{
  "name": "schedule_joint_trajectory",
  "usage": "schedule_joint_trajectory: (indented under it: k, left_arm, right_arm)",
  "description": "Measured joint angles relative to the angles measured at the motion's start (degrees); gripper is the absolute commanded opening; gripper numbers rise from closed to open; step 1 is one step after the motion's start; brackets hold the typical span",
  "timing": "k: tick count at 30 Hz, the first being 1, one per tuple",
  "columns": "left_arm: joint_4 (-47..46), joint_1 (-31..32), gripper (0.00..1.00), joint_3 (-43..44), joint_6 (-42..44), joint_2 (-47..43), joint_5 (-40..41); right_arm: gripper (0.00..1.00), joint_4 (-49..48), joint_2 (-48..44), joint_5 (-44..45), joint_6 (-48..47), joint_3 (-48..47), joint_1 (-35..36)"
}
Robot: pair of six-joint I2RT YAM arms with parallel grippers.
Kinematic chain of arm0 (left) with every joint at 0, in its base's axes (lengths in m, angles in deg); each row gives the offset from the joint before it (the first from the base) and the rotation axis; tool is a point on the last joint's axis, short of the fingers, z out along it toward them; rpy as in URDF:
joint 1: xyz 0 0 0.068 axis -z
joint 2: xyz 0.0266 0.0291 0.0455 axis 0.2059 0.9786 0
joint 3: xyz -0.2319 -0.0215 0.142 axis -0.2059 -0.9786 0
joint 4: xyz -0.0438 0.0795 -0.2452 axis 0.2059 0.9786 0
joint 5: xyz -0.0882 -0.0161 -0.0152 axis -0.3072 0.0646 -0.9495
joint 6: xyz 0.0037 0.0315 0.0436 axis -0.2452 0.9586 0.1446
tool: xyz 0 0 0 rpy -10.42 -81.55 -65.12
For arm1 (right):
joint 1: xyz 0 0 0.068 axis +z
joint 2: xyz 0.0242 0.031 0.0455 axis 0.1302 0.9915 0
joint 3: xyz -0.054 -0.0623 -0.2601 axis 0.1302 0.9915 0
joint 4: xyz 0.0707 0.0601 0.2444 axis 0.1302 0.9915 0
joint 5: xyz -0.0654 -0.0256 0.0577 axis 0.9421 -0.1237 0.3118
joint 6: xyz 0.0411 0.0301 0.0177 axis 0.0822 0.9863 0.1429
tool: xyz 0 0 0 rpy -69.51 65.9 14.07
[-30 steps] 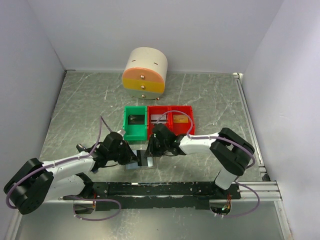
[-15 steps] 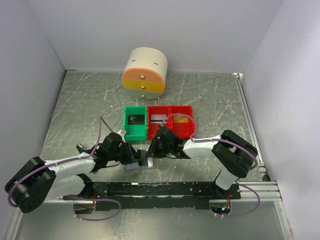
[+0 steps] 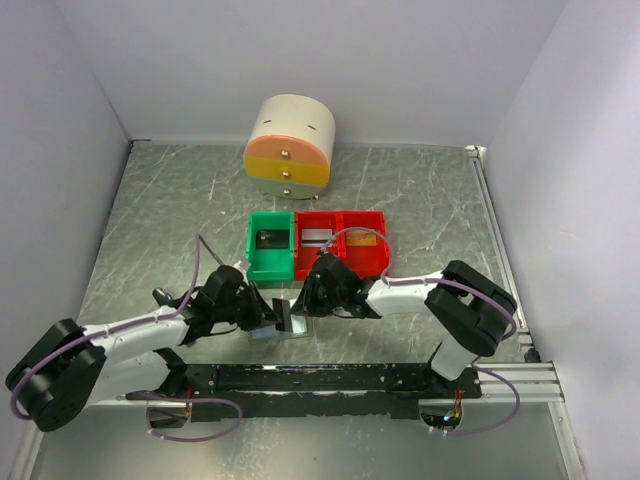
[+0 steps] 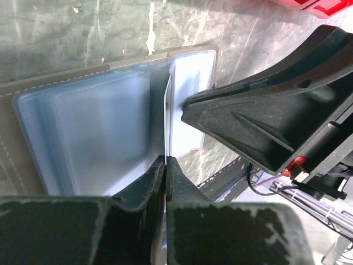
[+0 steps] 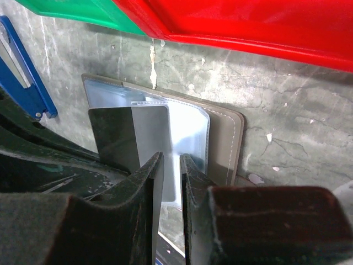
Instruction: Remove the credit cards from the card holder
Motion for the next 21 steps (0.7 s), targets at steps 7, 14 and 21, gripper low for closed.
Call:
schedule_joint_trajectory:
  k: [7, 14, 21]
  left_arm:
    - [9.40, 0.00, 0.10, 1.70, 1.31, -5.84, 3.67]
    - [12.26, 0.00, 0.08, 2.56, 2.43, -6.32, 4.74]
    - [12.90, 0.00, 0.08, 3.13, 2.84, -5.77, 4.92]
  right_arm:
    - [0.20, 1.60, -0.85, 0.48, -0.11, -0.04, -0.02]
    - [0.20, 6.21, -4.66, 2.36, -3.23, -0.26, 0.11]
    - [0.20, 7.10, -8.28, 2.05, -6.78, -4.50, 1.01]
